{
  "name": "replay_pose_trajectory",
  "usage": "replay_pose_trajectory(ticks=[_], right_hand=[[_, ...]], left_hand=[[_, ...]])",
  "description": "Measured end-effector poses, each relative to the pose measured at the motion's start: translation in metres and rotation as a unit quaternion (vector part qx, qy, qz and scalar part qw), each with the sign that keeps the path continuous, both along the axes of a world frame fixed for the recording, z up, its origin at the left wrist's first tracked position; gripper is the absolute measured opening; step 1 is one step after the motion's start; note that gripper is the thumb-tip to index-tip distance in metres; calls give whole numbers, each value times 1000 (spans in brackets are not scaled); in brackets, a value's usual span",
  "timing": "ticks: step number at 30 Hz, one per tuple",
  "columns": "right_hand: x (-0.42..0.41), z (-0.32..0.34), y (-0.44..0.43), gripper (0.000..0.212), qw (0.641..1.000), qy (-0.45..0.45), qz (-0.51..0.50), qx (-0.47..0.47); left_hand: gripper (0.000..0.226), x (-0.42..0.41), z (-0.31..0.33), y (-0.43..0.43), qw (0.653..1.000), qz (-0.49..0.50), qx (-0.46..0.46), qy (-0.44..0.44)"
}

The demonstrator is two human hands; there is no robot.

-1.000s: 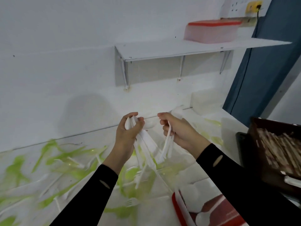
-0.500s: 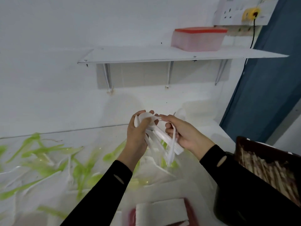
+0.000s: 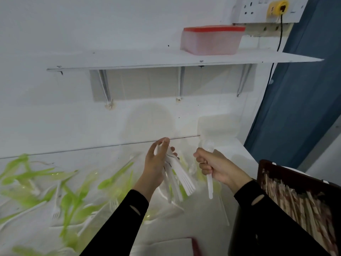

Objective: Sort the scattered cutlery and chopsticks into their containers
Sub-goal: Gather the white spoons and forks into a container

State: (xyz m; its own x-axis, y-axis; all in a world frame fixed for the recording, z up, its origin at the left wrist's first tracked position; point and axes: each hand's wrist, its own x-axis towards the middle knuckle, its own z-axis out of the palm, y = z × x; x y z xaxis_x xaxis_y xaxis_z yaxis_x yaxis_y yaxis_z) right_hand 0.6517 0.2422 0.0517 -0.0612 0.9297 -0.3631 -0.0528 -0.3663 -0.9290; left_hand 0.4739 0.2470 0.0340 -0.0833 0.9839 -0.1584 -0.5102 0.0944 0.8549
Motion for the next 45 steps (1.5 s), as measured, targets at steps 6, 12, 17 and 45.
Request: replay_pose_trajectory(ticks=[6, 12, 17, 45], right_hand=[[-3, -25, 5, 10, 996, 70, 46, -28], [-8, -33, 1, 13, 996, 40, 72, -38], [-7, -37, 4, 22, 997, 29, 62, -37], [-10, -32, -12, 30, 973, -116, 165, 110]], left_hand=[[48, 8, -28, 1, 993, -103, -11, 63], [54, 13, -38, 0, 990, -123, -4, 61], [59, 13, -42, -2, 983, -108, 30, 147], [28, 6, -41, 1, 986, -13, 51, 160]])
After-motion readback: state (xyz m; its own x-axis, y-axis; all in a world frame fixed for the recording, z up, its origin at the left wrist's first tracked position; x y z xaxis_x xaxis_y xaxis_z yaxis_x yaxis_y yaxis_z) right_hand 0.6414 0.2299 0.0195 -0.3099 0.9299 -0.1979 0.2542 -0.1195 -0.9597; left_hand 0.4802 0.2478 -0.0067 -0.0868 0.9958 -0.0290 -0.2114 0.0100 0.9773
